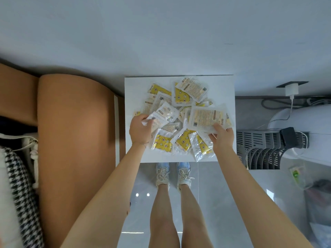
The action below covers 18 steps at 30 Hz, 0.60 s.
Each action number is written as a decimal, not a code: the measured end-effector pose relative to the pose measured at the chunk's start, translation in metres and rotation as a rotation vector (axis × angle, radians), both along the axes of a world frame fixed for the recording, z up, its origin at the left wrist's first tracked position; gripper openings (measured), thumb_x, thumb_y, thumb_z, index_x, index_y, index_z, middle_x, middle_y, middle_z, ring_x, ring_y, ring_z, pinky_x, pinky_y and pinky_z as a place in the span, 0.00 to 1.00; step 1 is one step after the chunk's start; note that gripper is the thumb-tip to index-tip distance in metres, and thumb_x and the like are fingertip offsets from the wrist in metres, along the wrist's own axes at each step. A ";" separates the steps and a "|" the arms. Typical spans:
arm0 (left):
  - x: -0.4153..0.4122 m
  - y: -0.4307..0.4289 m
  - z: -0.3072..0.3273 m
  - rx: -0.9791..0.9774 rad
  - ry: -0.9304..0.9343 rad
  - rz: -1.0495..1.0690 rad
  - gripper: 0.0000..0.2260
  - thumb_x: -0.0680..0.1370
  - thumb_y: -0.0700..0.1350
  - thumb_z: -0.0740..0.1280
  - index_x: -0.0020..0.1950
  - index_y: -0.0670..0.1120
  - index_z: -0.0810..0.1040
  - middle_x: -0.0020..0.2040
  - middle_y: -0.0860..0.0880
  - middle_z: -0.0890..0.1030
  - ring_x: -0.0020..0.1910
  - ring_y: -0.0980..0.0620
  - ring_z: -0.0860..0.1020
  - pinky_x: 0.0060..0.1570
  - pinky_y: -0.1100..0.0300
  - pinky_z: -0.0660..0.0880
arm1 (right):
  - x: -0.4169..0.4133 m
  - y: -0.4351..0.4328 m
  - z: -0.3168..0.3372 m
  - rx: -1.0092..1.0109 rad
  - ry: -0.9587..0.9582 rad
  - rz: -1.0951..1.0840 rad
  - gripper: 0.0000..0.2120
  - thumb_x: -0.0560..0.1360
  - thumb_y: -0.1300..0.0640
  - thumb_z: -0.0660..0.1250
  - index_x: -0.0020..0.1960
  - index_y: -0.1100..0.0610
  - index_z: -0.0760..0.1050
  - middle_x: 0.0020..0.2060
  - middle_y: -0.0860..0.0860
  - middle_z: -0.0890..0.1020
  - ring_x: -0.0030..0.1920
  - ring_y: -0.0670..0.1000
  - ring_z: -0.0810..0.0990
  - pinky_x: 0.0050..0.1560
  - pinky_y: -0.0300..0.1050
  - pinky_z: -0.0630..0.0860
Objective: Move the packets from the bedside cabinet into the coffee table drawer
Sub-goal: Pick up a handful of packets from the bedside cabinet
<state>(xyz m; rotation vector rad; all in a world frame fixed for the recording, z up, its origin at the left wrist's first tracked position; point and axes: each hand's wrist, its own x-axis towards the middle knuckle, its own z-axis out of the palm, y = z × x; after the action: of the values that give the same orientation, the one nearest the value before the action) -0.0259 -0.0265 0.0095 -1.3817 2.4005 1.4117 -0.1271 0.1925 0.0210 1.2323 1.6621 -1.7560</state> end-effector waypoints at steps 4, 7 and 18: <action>0.005 -0.006 0.022 -0.013 0.023 0.027 0.07 0.77 0.44 0.67 0.48 0.40 0.75 0.43 0.52 0.76 0.44 0.53 0.73 0.37 0.74 0.65 | 0.006 0.001 0.019 -0.002 0.002 -0.006 0.19 0.77 0.64 0.65 0.67 0.58 0.70 0.59 0.55 0.79 0.57 0.55 0.79 0.44 0.44 0.80; 0.014 -0.011 0.035 0.014 0.053 0.065 0.08 0.76 0.45 0.68 0.46 0.40 0.74 0.42 0.51 0.75 0.43 0.55 0.73 0.37 0.72 0.66 | 0.012 -0.004 0.039 -0.022 0.023 0.173 0.12 0.77 0.63 0.65 0.60 0.58 0.71 0.55 0.56 0.79 0.53 0.56 0.80 0.48 0.47 0.80; 0.068 0.031 0.120 0.538 0.225 0.386 0.09 0.77 0.41 0.67 0.56 0.40 0.76 0.50 0.48 0.81 0.49 0.51 0.81 0.48 0.58 0.79 | 0.042 0.002 0.135 0.031 0.139 0.570 0.10 0.76 0.62 0.67 0.56 0.56 0.72 0.47 0.51 0.82 0.44 0.50 0.83 0.42 0.46 0.83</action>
<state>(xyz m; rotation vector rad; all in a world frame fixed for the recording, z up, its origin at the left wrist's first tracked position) 0.0416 0.0047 0.1291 -1.6392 1.6859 2.1973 -0.0856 0.1941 0.1559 0.5657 1.8850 -1.4797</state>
